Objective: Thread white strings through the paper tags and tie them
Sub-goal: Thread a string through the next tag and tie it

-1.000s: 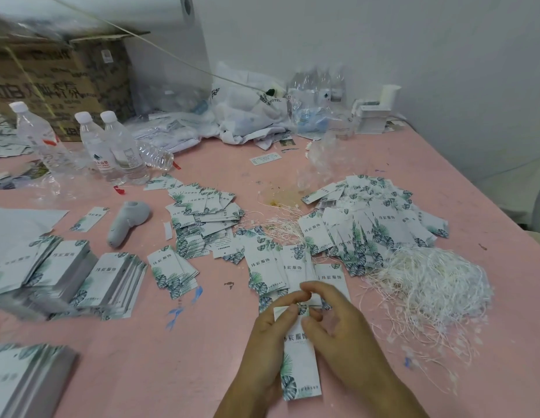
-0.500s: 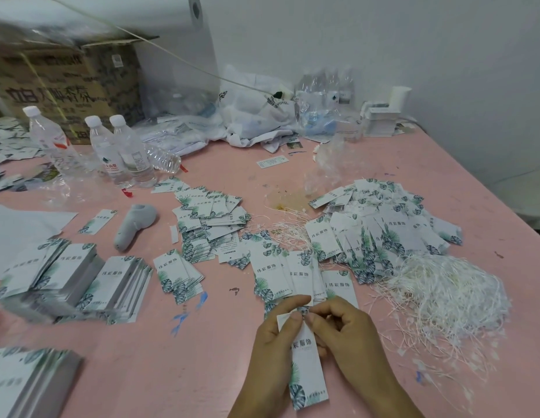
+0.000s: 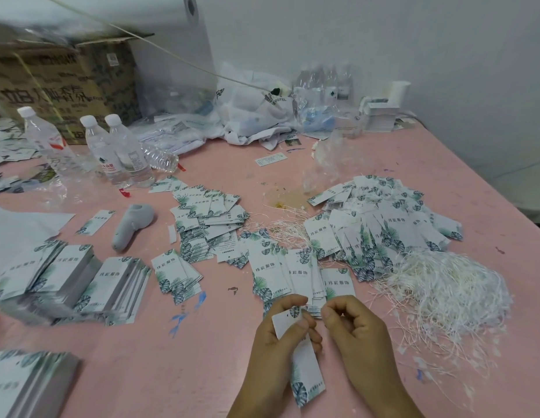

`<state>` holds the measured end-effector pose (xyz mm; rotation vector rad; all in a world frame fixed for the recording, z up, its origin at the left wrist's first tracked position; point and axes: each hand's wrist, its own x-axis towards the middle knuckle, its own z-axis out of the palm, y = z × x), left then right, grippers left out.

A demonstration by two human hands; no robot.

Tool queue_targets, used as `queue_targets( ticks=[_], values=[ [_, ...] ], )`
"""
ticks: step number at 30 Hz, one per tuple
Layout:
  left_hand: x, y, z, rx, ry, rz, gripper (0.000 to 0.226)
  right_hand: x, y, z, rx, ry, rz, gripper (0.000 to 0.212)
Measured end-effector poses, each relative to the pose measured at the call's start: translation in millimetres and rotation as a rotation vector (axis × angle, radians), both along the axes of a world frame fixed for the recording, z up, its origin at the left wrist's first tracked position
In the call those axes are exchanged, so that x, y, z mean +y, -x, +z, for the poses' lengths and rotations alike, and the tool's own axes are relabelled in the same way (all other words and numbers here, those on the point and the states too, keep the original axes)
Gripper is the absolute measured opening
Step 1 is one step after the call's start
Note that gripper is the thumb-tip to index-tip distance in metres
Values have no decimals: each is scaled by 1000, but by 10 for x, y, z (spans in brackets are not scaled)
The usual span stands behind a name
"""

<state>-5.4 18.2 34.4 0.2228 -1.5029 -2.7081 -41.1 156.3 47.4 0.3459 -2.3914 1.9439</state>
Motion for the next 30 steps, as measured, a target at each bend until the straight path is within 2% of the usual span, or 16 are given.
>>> queue_targets(
  ticks=[3, 6, 13, 18, 22, 25, 30],
  values=[
    [-9, 1, -4, 1, 3, 5, 38, -18, -23, 8, 1, -11, 2, 19],
    [-19, 4, -5, -8, -7, 27, 35, -23, -43, 44, -4, 21, 4, 5],
    [-46, 15, -12, -26, -6, 124, 25, -24, -60, 59, 12, 34, 56, 35],
    [-58, 16, 6, -22, 6, 167, 28, -64, -78, 112, 44, 37, 55, 19],
    [-50, 6, 11, -23, 9, 164, 25, -41, -56, 58, -37, 61, 81, 30],
    [-44, 6, 11, -23, 67, 157, 27, -42, -54, 54, -91, 115, 146, 29],
    [-32, -12, 27, -30, 145, 129, 31, -64, -52, 20, 22, -38, 73, 27]
  ],
)
